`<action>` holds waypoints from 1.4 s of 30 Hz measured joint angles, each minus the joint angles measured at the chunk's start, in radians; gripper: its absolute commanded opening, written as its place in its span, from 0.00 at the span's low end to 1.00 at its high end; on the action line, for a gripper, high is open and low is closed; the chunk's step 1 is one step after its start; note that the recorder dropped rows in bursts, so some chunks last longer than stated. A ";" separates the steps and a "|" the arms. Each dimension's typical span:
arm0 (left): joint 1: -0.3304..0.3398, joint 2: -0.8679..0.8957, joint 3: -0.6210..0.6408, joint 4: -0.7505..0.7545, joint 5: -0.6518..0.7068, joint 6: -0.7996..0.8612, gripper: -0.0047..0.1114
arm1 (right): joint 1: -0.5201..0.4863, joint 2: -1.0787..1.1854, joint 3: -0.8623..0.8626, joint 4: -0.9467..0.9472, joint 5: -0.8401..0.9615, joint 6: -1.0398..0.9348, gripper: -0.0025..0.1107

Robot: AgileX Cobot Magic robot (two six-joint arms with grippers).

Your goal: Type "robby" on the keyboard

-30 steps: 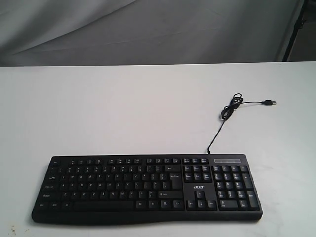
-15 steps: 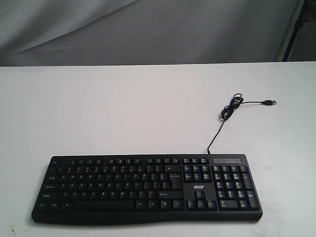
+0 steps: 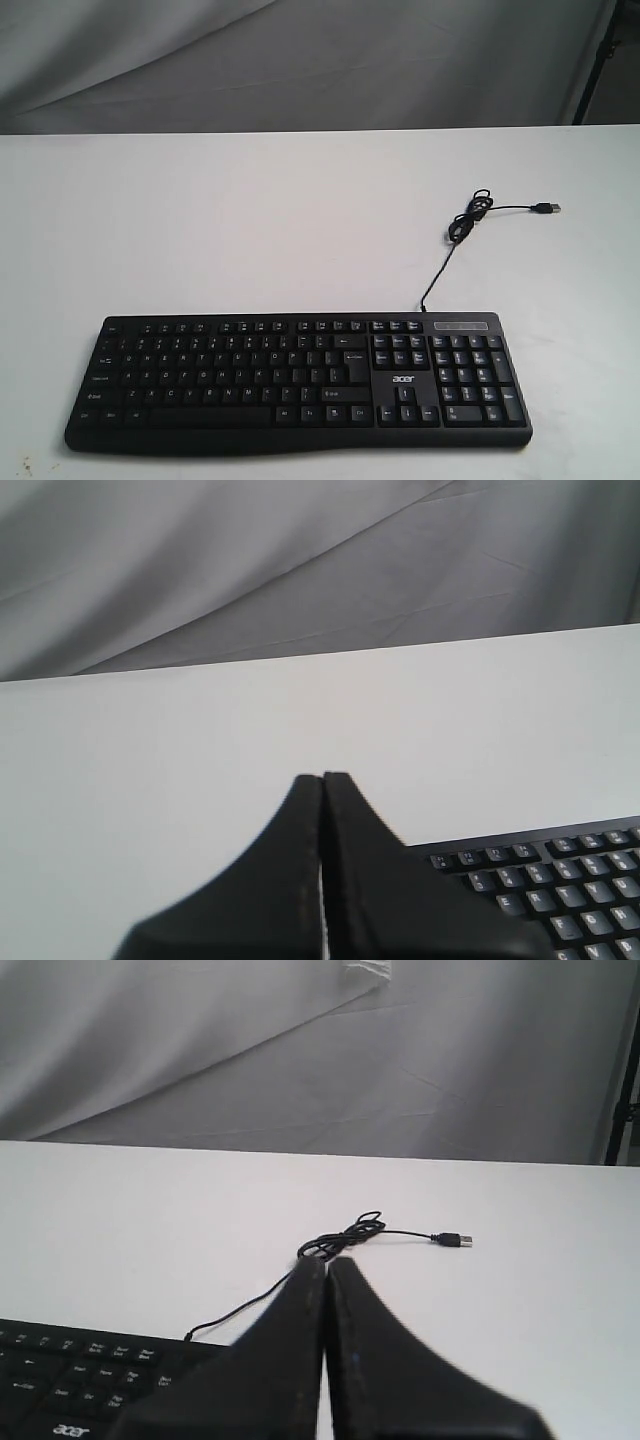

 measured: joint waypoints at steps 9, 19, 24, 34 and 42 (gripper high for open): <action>0.000 0.000 0.000 0.000 0.000 0.000 0.04 | -0.091 0.000 0.000 -0.024 0.144 0.026 0.02; 0.000 0.000 0.000 0.000 0.000 0.000 0.04 | -0.103 0.000 0.000 -0.026 0.151 0.041 0.02; 0.000 0.000 0.000 0.000 0.000 0.000 0.04 | -0.103 0.000 0.000 -0.028 0.151 0.041 0.02; 0.000 0.000 0.000 0.000 0.000 0.000 0.04 | -0.103 0.000 0.000 -0.028 0.151 0.043 0.02; 0.000 0.000 0.000 0.000 0.000 0.000 0.04 | -0.103 0.000 0.000 -0.028 0.151 0.043 0.02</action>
